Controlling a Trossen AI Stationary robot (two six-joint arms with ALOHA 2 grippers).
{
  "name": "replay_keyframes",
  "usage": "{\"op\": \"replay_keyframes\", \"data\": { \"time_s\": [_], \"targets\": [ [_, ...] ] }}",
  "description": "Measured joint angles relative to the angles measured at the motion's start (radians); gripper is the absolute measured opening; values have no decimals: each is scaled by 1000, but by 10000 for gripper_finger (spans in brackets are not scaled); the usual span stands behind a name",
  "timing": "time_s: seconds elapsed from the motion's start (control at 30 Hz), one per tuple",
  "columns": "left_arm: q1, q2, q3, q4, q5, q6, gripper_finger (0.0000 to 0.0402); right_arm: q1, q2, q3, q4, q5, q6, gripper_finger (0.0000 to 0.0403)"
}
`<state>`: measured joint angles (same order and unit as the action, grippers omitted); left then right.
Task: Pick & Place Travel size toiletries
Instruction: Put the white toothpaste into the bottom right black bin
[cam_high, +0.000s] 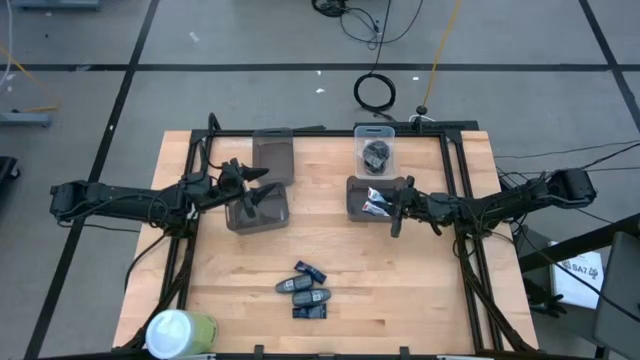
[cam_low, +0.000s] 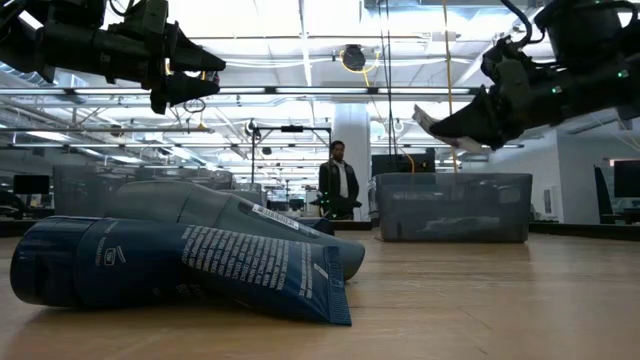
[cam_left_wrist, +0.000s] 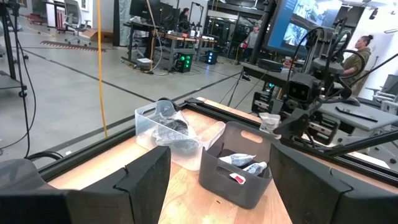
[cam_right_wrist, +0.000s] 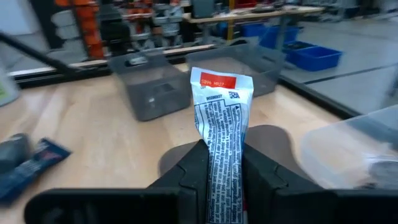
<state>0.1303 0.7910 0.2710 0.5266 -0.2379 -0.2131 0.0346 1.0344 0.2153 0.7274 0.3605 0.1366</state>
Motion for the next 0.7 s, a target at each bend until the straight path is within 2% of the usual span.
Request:
{"op": "replay_keyframes", "data": {
  "time_s": [0.17, 0.43, 0.7],
  "targets": [
    [0, 0, 0, 0, 0, 0, 271, -34, 0, 9, -28, -97, 16, 59],
    [0, 0, 0, 0, 0, 0, 271, -84, 0, 138, -315, -102, 15, 59],
    [0, 0, 0, 0, 0, 0, 271, -134, 0, 226, -461, -104, -7, 59]
  ]
}}
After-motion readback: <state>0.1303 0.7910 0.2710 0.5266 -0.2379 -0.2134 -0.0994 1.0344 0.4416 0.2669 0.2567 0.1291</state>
